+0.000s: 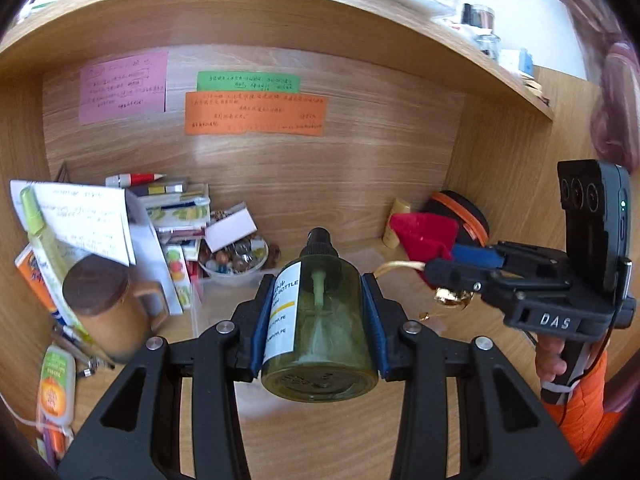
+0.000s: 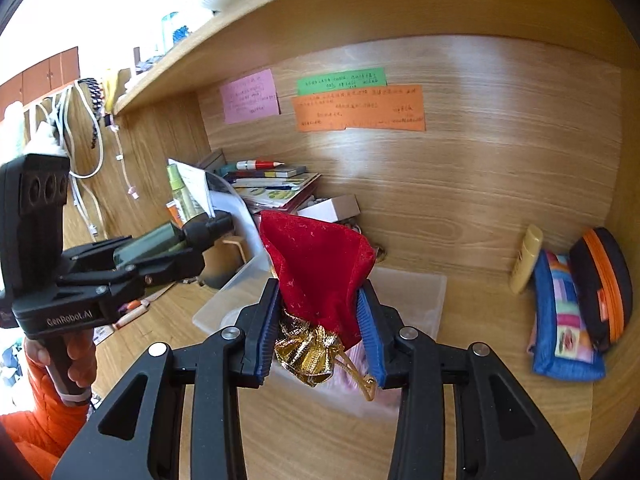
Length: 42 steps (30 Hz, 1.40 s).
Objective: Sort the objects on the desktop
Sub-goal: 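Carry the green bottle with the left tool while the right tool carries the red pouch over the box, then lower the bottle and pouch into the clear box and open both tools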
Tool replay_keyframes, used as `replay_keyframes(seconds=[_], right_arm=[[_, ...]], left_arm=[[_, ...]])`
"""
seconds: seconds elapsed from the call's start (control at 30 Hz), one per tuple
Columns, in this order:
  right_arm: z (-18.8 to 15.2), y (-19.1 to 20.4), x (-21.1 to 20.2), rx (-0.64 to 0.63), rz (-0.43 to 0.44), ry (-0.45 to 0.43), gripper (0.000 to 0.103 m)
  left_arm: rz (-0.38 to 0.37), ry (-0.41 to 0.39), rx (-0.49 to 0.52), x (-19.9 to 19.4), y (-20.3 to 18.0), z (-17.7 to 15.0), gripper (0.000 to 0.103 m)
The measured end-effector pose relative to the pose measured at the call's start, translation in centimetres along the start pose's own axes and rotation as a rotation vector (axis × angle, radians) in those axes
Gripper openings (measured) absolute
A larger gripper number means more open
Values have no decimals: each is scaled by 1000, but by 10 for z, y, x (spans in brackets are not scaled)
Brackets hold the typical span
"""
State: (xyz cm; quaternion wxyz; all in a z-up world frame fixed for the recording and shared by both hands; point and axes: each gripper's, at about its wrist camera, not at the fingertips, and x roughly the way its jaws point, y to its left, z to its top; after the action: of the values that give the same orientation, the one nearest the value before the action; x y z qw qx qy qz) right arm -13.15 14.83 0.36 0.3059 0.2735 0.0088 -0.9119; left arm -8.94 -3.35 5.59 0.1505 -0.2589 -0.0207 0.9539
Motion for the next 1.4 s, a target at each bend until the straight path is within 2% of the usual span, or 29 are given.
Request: replay_keyframes(seconds=[0.23, 0.47, 0.83, 1.1, 1.4], right_arm=[[0, -14, 43, 35, -18, 67, 35], [-14, -27, 73, 77, -24, 121, 36], [-25, -41, 92, 86, -81, 172, 38], [-29, -44, 99, 79, -99, 197, 39], [-34, -42, 103, 58, -111, 211, 40]], left_arm=[[52, 68, 9, 42, 12, -1, 41], [25, 121, -4, 71, 18, -9, 41], [-37, 212, -3, 118, 8, -23, 41], [-33, 239, 24, 130, 2, -32, 41], [-22, 223, 66, 128, -2, -36, 41]])
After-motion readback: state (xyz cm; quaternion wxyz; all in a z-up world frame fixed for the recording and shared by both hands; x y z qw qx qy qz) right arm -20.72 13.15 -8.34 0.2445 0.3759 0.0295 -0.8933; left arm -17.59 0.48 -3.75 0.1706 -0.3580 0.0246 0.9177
